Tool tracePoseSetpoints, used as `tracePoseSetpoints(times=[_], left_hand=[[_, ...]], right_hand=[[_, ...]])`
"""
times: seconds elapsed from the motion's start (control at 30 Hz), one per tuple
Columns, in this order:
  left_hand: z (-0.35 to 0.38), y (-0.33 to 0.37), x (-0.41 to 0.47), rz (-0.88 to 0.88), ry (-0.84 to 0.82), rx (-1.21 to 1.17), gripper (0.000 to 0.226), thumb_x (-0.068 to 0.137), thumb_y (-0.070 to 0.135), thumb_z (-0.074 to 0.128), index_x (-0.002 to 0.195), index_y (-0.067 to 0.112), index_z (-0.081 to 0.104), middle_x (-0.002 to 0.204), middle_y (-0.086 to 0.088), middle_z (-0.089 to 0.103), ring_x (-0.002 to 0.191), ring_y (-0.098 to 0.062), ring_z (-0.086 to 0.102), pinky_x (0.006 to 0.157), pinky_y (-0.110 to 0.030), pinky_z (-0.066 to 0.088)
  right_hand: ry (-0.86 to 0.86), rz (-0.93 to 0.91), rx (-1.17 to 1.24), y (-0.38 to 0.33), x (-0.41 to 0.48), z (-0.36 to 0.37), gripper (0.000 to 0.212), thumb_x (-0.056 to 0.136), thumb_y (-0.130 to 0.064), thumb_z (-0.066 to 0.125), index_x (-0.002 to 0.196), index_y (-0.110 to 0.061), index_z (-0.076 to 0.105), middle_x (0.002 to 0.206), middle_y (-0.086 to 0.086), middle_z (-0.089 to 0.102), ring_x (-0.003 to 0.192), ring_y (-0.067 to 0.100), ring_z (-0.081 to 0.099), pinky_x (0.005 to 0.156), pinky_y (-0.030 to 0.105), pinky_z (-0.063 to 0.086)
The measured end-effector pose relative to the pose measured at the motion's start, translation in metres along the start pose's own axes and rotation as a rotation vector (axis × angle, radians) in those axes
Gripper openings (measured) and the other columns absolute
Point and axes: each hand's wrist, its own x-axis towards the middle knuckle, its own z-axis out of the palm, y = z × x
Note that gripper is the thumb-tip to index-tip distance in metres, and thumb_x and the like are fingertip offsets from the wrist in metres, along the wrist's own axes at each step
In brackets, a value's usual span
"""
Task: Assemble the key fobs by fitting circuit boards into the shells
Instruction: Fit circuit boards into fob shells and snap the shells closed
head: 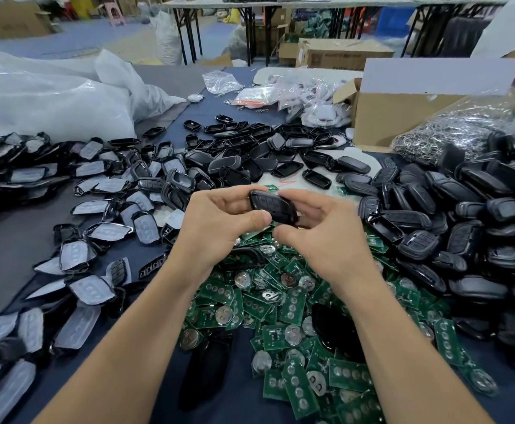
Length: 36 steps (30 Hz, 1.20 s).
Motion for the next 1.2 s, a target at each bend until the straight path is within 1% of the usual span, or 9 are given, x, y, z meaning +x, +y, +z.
tracePoseSetpoints(times=[0.07, 0.2, 0.37, 0.5, 0.6, 0.73, 0.9, 1.03, 1.2], left_hand=[[-0.0008, 0.0002, 0.0001, -0.011, -0.008, -0.001, 0.038, 0.079, -0.005, 0.083, 0.114, 0.010, 0.079, 0.099, -0.009, 0.082, 0.089, -0.019, 0.078, 0.078, -0.024, 0.059], [0.0009, 0.0000, -0.0009, -0.051, -0.032, -0.028, 0.034, 0.079, 0.000, 0.084, 0.109, 0.015, 0.080, 0.097, -0.009, 0.082, 0.084, -0.016, 0.077, 0.073, -0.023, 0.060], [0.0005, 0.0015, -0.0012, -0.085, -0.065, -0.119, 0.040, 0.075, 0.015, 0.085, 0.114, 0.009, 0.079, 0.103, -0.013, 0.081, 0.090, -0.021, 0.078, 0.075, -0.025, 0.061], [0.0001, 0.0016, -0.0009, -0.090, -0.064, -0.116, 0.036, 0.074, 0.015, 0.085, 0.110, 0.011, 0.081, 0.101, -0.012, 0.081, 0.088, -0.020, 0.078, 0.074, -0.024, 0.061], [0.0012, 0.0009, -0.0006, -0.119, -0.034, -0.100, 0.037, 0.072, 0.016, 0.086, 0.109, 0.012, 0.081, 0.098, -0.010, 0.081, 0.082, -0.017, 0.077, 0.068, -0.022, 0.060], [0.0025, -0.0005, -0.0008, -0.128, -0.013, -0.112, 0.035, 0.070, 0.015, 0.086, 0.105, 0.013, 0.081, 0.095, -0.010, 0.082, 0.079, -0.015, 0.076, 0.067, -0.022, 0.060], [0.0019, 0.0001, -0.0014, -0.083, -0.037, -0.095, 0.043, 0.072, 0.013, 0.085, 0.114, 0.005, 0.078, 0.100, -0.013, 0.081, 0.086, -0.018, 0.077, 0.076, -0.024, 0.060], [0.0055, 0.0011, -0.0025, -0.032, 0.003, -0.104, 0.055, 0.068, 0.008, 0.086, 0.121, 0.004, 0.074, 0.100, -0.012, 0.081, 0.088, -0.016, 0.078, 0.079, -0.021, 0.059], [0.0042, 0.0004, -0.0023, -0.040, -0.026, -0.059, 0.043, 0.076, -0.004, 0.084, 0.114, 0.013, 0.075, 0.101, -0.008, 0.081, 0.094, -0.020, 0.079, 0.082, -0.023, 0.059]], right_hand=[[0.014, 0.008, -0.022, 0.0032, 0.0012, 0.0000, 0.047, 0.068, -0.006, 0.084, 0.105, -0.034, 0.080, 0.094, -0.020, 0.079, 0.088, -0.003, 0.074, 0.080, 0.013, 0.057], [0.024, 0.067, 0.094, 0.0067, 0.0028, -0.0023, 0.044, 0.069, 0.004, 0.084, 0.105, -0.021, 0.081, 0.094, -0.006, 0.081, 0.089, 0.012, 0.078, 0.087, 0.039, 0.063], [-0.006, 0.126, 0.344, 0.0053, 0.0029, -0.0032, 0.041, 0.073, 0.015, 0.081, 0.096, -0.019, 0.079, 0.090, 0.007, 0.081, 0.075, 0.019, 0.076, 0.068, 0.029, 0.062], [-0.032, 0.157, 0.432, 0.0044, 0.0028, -0.0049, 0.037, 0.076, 0.017, 0.079, 0.098, -0.014, 0.078, 0.091, 0.011, 0.081, 0.075, 0.025, 0.076, 0.072, 0.033, 0.065], [0.007, 0.103, 0.252, 0.0052, 0.0026, -0.0024, 0.036, 0.078, 0.009, 0.081, 0.104, -0.016, 0.079, 0.092, 0.001, 0.081, 0.080, 0.019, 0.078, 0.078, 0.035, 0.064], [0.029, 0.010, 0.028, 0.0012, 0.0006, 0.0030, 0.041, 0.076, -0.003, 0.085, 0.095, -0.039, 0.076, 0.078, -0.031, 0.073, 0.083, -0.006, 0.074, 0.077, 0.012, 0.057], [-0.005, 0.138, 0.266, 0.0046, 0.0029, 0.0008, 0.035, 0.081, 0.007, 0.082, 0.107, -0.015, 0.075, 0.092, 0.002, 0.081, 0.077, 0.025, 0.079, 0.067, 0.033, 0.064], [-0.032, 0.180, 0.375, 0.0036, 0.0018, 0.0036, 0.032, 0.080, 0.008, 0.082, 0.100, -0.016, 0.074, 0.092, 0.010, 0.080, 0.078, 0.028, 0.078, 0.065, 0.030, 0.063], [-0.123, 0.170, 0.335, 0.0034, 0.0030, -0.0025, 0.030, 0.082, 0.007, 0.080, 0.085, -0.023, 0.080, 0.091, 0.009, 0.081, 0.080, 0.024, 0.078, 0.067, 0.030, 0.063]])
